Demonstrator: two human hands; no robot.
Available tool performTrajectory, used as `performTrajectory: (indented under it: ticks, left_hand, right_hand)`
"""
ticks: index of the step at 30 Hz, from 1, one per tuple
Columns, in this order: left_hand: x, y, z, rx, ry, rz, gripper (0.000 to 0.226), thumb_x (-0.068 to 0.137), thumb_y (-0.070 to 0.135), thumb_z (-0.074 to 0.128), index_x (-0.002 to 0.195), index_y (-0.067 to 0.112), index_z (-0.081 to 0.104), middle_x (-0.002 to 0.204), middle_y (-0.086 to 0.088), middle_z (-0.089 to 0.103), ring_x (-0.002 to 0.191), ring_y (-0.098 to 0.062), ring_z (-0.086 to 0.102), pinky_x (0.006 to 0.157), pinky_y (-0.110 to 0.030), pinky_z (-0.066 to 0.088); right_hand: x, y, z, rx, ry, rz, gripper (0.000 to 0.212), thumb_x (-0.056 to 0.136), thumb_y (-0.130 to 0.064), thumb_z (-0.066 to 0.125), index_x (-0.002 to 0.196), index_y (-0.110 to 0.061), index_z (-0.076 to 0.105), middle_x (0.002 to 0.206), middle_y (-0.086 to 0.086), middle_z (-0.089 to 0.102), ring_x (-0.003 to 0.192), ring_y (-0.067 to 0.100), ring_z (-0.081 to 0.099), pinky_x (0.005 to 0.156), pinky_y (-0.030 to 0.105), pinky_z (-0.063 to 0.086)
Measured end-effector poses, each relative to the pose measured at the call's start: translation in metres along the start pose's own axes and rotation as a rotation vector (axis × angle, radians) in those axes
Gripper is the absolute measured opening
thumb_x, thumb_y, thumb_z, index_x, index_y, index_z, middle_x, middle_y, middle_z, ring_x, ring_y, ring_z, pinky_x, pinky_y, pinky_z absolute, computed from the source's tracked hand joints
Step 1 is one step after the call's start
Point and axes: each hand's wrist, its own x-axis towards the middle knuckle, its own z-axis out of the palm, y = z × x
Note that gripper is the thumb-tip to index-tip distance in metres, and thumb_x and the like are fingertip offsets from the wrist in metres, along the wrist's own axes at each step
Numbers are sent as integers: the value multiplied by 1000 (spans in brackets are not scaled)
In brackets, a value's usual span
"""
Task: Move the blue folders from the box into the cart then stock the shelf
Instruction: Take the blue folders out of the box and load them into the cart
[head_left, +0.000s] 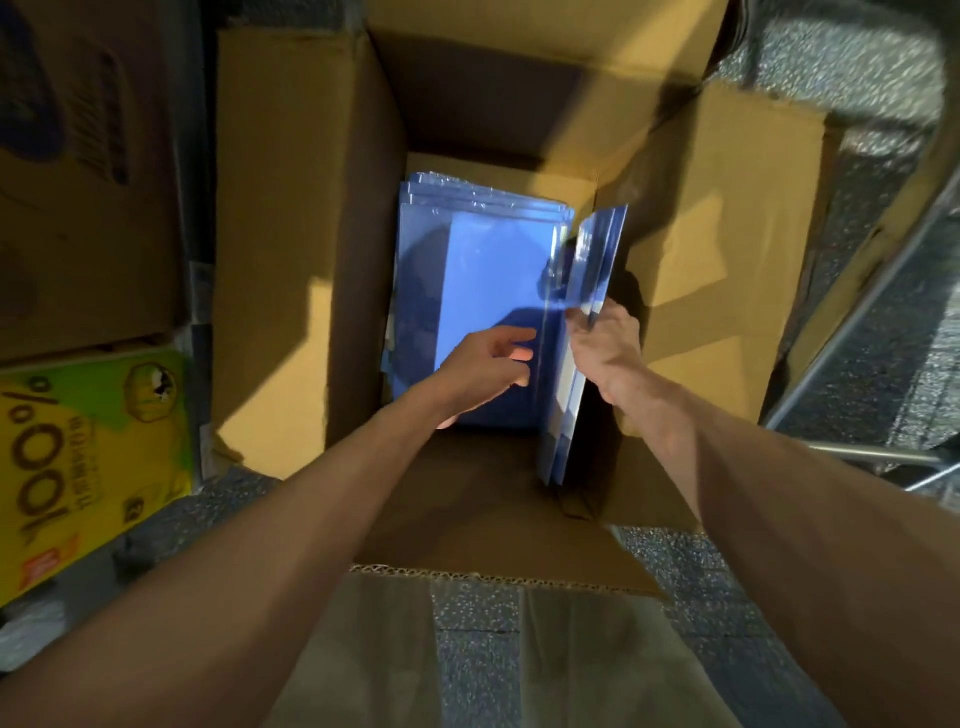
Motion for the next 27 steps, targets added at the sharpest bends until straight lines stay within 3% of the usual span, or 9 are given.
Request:
performTrajectory:
  ticks: [3, 6, 8, 12, 15, 17, 19, 21, 27]
  left_hand:
    - [-23, 19, -7, 35, 9, 21, 55, 88, -1, 63, 140, 20, 57, 127, -1, 66, 113, -12, 61, 70, -16, 46]
    - [-55, 45, -13, 88, 52, 69, 55, 87, 1, 64, 138, 24, 59, 124, 2, 67, 110, -12, 63, 70, -20, 46]
    - [-83, 70, -16, 106, 86, 99, 55, 87, 2, 64, 137, 26, 59, 123, 3, 66, 101, -11, 65, 68, -22, 51]
    - [-161, 136, -19, 140, 179, 171, 52, 80, 12, 68, 130, 27, 61, 123, 0, 67, 100, -16, 68, 86, -40, 57]
    - [-221, 181, -20, 155, 262, 238, 48, 77, 14, 72, 122, 26, 62, 121, -3, 68, 84, -7, 67, 75, -24, 56]
    - [-268, 211, -18, 198, 347, 291, 41, 83, 12, 71, 121, 24, 64, 113, 2, 69, 75, 4, 65, 69, -12, 54]
    - [-321, 233, -14, 254, 438, 375, 43, 75, 36, 70, 117, 32, 65, 107, 8, 70, 85, -2, 70, 86, -27, 58]
    - [-360, 245, -11, 305, 481, 437, 54, 70, 50, 64, 119, 30, 64, 110, 5, 71, 97, -16, 71, 93, -41, 55]
    - [-459, 308, 5, 748, 703, 718, 74, 81, 26, 79, 147, 14, 45, 147, -10, 47, 134, -26, 47, 109, -24, 34]
  right_hand:
    - [-27, -2, -26, 17, 5, -7, 19, 101, -26, 53, 91, -10, 58, 85, 13, 60, 81, 26, 53, 74, 36, 43]
    - [-62, -13, -63, 40, -14, 5, 38, 102, -33, 53, 70, -15, 45, 77, 6, 53, 78, 25, 51, 74, 39, 43]
    - [-87, -30, -89, 71, -19, 7, 36, 102, -34, 52, 72, -14, 48, 86, 9, 54, 84, 25, 51, 81, 41, 45]
    - [-143, -65, -139, 102, -2, -70, 31, 100, -38, 52, 93, -8, 58, 97, 12, 59, 90, 28, 55, 84, 36, 44]
    - [-190, -92, -175, 100, -40, -68, 46, 99, -43, 52, 100, 1, 66, 105, 22, 67, 101, 36, 63, 88, 43, 48]
    - [-232, -117, -209, 235, -84, -149, 39, 100, -29, 57, 99, 9, 66, 96, 33, 64, 86, 34, 65, 71, 39, 49]
    - [-271, -135, -241, 297, -100, -244, 29, 99, -14, 58, 81, 8, 64, 79, 36, 59, 68, 34, 58, 58, 39, 40]
    - [-297, -152, -266, 239, -127, -317, 35, 100, -19, 57, 65, -11, 59, 66, 15, 58, 65, 26, 56, 59, 33, 38]
    - [-347, -204, -338, -65, -176, -578, 42, 100, -44, 51, 90, -6, 66, 84, 15, 69, 81, 31, 65, 73, 39, 50]
